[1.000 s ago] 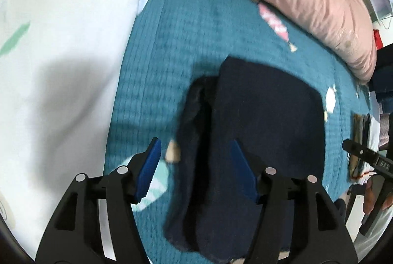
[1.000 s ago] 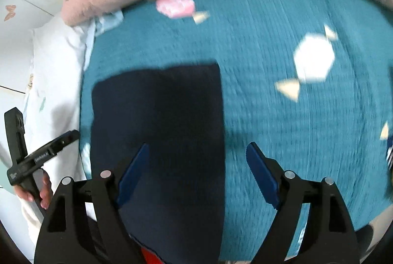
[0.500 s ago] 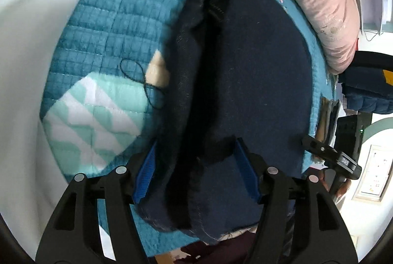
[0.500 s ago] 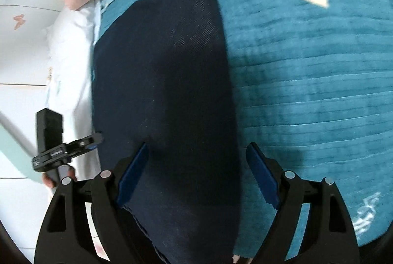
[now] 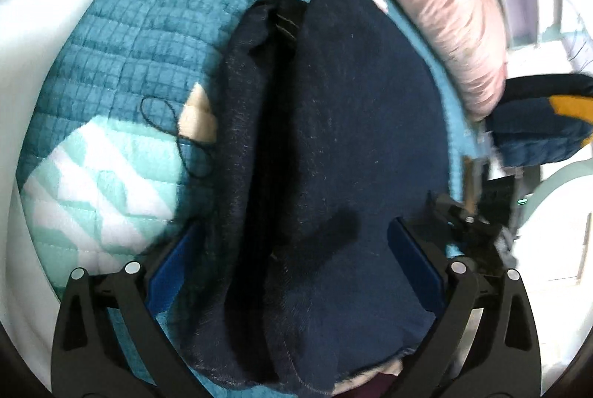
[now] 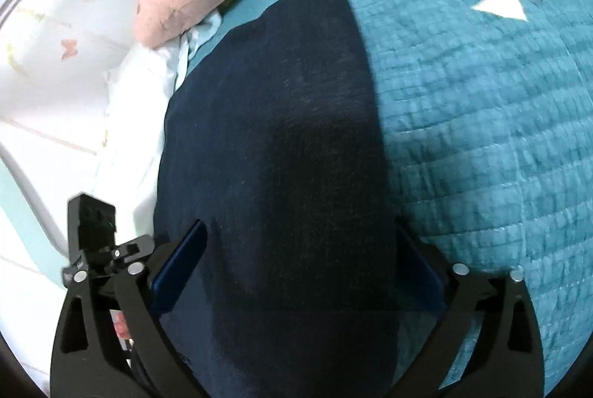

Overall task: Fold large clothes
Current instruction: 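Grasp the folded denim bundle ends with both grippers, then lift the bundle with both grippers and carry it toward the clothes stack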

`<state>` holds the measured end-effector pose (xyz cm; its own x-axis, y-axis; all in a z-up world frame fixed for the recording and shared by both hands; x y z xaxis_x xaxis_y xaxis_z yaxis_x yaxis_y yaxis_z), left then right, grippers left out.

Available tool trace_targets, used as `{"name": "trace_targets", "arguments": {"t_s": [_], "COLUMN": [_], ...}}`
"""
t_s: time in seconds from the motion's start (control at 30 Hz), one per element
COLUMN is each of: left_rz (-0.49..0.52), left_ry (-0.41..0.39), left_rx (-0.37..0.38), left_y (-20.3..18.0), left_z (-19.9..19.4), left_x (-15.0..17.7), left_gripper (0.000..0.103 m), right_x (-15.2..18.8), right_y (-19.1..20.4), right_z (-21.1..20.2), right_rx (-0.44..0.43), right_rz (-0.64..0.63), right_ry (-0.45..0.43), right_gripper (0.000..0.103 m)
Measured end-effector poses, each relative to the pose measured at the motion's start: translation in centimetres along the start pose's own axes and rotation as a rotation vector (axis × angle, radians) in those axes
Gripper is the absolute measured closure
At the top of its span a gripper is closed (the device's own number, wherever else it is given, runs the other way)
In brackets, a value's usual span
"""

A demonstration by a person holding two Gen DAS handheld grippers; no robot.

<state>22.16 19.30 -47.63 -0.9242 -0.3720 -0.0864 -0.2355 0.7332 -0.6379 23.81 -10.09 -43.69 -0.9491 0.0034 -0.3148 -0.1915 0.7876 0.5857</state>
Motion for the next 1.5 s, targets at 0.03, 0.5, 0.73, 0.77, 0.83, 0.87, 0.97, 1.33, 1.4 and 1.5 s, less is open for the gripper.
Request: {"name": "trace_targets", "arguments": {"t_s": [0.03,0.5,0.73,0.77,0.83,0.87,0.97,1.33,1.4,1.5], "left_rz": [0.017,0.001,-0.091,-0.106,-0.105,-0.100,0.003,0.058,0.048,0.062], "left_ry": [-0.002,0.027,0.063,0.066,0.070,0.060,0.035,0.004,0.004,-0.011], "left_rx": [-0.037,-0.025,-0.007,0.024,0.101,0.071,-0.099,0.003,0.021,0.047], "left_y": [-0.5,-4.1,-0.7,-0.6,-1.4,-1.8,-3.2,-6.5,-6.9,-8.1], "left_z": [0.5,-1.3,1.1,1.4,1.9,2.2,2.2,-0.7,-1.0,-1.7], "left_x": [-0.2,0.5,-0.6,-0.8,-0.9,-0.9,-0.4,2.4,3.3,4.4], "left_gripper": [0.005,0.076,0.049,0.031,0.014,0.016,0.054,0.081,0.081,0.081], "right_x": [-0.3,-1.2,-1.3,-1.3,-1.0,-0.9,-1.1,-2.2,-2.3,-2.3], "right_y": [0.3,2.2,2.6,2.1,1.8,1.6,1.9,6.3,6.5,6.1], "right_z": [0.4,-1.9,-0.8,0.0,1.3,1.8,1.7,-2.6,-3.3,-4.8], "right_rx": [0.017,-0.031,-0.001,0.006,0.029,0.018,0.015,-0.011,-0.004,-0.006], "right_rz": [-0.017,-0.008,-0.041,-0.013,-0.021,-0.003,0.008,-0.116,-0.133,-0.133], "right_ry": [0.019,0.057,0.087,0.098,0.114,0.107,0.095,0.068,0.065,0.056], "right_gripper": [0.007,0.059,0.049,0.043,0.039,0.038,0.045,0.063,0.063,0.063]}}
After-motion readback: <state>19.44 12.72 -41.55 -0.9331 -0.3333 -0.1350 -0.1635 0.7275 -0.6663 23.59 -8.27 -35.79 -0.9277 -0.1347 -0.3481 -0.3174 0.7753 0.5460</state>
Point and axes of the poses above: each gripper's, at about its wrist camera, not at the fingertips, and z roughly the way its jaws point, y to its left, x to its underside, the point moved 2 cm from there along z, roughly the way its jaws point, and after that the axes turned 12 degrees about -z, right-handed, at the moved point
